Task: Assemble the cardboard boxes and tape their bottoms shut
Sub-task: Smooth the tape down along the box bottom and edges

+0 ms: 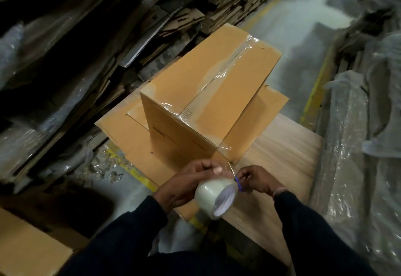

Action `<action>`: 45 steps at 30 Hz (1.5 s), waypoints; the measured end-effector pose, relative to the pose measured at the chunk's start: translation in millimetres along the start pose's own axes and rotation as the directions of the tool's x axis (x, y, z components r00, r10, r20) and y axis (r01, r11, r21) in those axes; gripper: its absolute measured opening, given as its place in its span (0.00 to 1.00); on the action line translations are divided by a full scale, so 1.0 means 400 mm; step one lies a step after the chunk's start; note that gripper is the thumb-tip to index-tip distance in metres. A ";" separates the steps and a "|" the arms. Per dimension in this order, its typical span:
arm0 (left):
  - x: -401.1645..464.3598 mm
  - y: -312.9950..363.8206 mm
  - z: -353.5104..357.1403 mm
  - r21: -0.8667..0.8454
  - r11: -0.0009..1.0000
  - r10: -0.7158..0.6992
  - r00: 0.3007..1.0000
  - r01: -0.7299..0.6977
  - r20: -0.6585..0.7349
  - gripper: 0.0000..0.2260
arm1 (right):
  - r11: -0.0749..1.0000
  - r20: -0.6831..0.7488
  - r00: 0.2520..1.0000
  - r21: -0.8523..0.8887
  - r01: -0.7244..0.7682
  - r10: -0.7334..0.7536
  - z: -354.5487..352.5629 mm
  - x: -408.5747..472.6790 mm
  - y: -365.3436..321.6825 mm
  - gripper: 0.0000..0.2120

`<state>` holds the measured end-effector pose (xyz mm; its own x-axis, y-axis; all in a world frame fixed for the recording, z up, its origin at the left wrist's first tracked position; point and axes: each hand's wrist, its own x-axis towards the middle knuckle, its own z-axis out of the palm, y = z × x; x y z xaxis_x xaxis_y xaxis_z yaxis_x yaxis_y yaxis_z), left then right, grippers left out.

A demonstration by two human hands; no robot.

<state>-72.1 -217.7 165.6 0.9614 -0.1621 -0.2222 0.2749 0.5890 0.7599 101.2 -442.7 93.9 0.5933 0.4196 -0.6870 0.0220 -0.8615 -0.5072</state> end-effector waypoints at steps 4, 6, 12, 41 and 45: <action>0.036 0.147 -0.034 -0.138 0.981 0.140 0.990 -0.136 0.024 0.05 | 0.952 -0.273 0.915 0.014 -0.305 0.297 0.146 -0.003 0.111 0.09; 0.070 0.212 -0.060 -0.227 0.955 0.200 0.980 -0.192 0.012 0.05 | 0.911 -0.326 0.856 0.045 -0.410 0.401 0.203 -0.013 0.130 0.16; 0.203 0.323 -0.115 -0.432 0.876 0.205 0.976 -0.214 -0.070 0.07 | 0.893 -0.415 0.794 0.133 -0.431 0.445 0.233 0.000 0.117 0.12; 0.322 0.284 -0.098 -0.417 0.888 0.146 0.979 -0.192 -0.139 0.08 | 0.795 -0.596 0.800 0.450 0.407 -0.072 0.337 -0.046 -0.343 0.55; 0.332 0.279 -0.111 -0.413 0.890 0.156 0.981 -0.192 -0.119 0.09 | 0.805 -0.850 0.519 0.247 0.540 -0.088 0.344 -0.085 -0.420 0.57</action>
<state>86.1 -138.6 193.7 0.9847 0.0271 -0.1719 0.0572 0.8824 0.4671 -33.3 -272.9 130.7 0.9902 0.0504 0.1303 0.1396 -0.3959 -0.9076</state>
